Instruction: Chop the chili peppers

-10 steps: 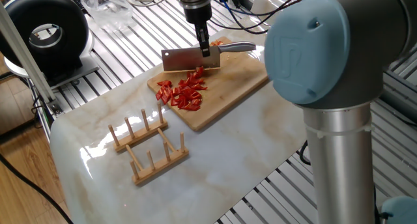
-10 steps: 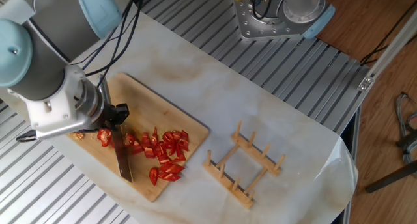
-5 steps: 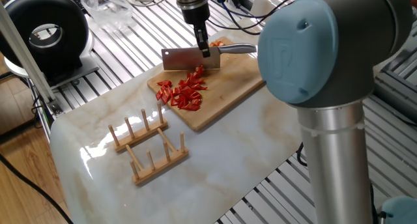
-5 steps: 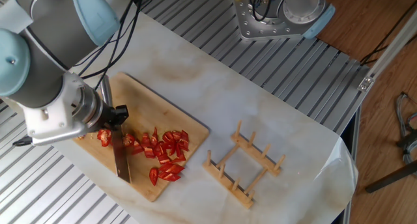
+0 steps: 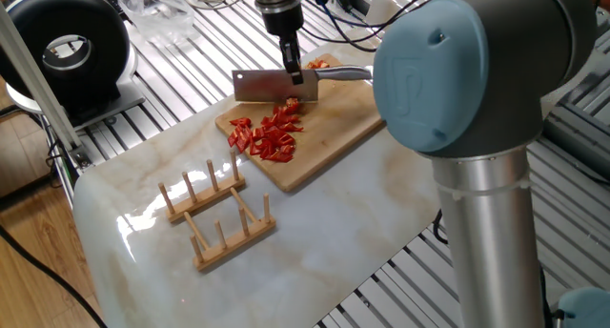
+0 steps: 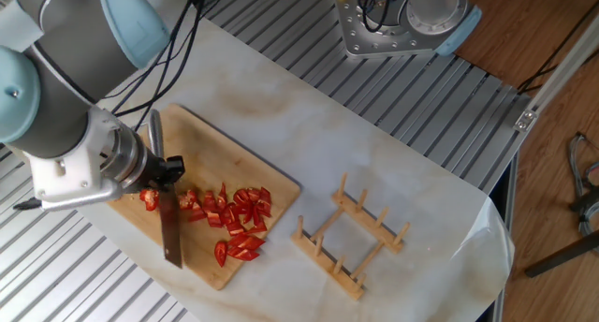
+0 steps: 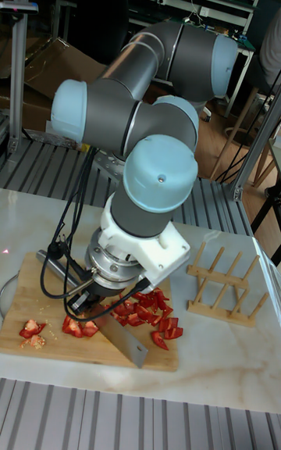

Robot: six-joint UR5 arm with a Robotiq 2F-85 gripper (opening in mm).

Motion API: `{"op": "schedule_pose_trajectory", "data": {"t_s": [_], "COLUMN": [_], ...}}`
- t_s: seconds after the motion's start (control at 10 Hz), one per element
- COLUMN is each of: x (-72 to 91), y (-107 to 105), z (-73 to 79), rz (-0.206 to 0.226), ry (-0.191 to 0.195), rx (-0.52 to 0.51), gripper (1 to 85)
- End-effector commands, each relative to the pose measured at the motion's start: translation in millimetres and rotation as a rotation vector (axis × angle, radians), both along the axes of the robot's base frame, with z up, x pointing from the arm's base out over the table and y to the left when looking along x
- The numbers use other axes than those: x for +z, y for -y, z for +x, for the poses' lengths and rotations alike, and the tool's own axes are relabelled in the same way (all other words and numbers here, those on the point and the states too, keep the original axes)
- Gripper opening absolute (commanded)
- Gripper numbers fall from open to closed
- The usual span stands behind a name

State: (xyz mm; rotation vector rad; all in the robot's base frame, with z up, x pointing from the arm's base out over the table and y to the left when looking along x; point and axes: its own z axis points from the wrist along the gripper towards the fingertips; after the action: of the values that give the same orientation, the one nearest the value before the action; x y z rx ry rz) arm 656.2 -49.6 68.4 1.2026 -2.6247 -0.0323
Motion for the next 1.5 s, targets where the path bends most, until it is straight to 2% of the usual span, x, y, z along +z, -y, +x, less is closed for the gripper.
{"op": "schedule_pose_trajectory", "data": {"t_s": [0.0, 0.2, 0.3, 0.4, 0.5, 0.6, 0.8, 1.2, 1.3, 1.4], "x": [11.2, 18.1, 23.1, 25.7, 28.5, 32.5, 32.4, 20.8, 21.0, 19.1], "y": [-8.1, -16.9, -21.4, -27.6, -26.1, -20.4, -24.7, -28.2, -31.0, -27.6], "z": [-6.3, -11.8, -11.3, -2.9, 8.5, 11.6, 27.8, 53.0, 57.0, 58.2], "rz": [0.010, 0.049, 0.064, 0.074, 0.055, 0.022, 0.025, 0.006, 0.004, -0.018], "ry": [0.001, -0.003, 0.010, 0.058, 0.118, 0.145, 0.216, 0.281, 0.291, 0.293], "rx": [-0.033, -0.047, -0.070, -0.139, -0.185, -0.210, -0.296, -0.336, -0.340, -0.331], "gripper": [1.3, 1.3, 1.3, 1.3, 1.3, 1.3, 1.3, 1.3, 1.3, 1.3]}}
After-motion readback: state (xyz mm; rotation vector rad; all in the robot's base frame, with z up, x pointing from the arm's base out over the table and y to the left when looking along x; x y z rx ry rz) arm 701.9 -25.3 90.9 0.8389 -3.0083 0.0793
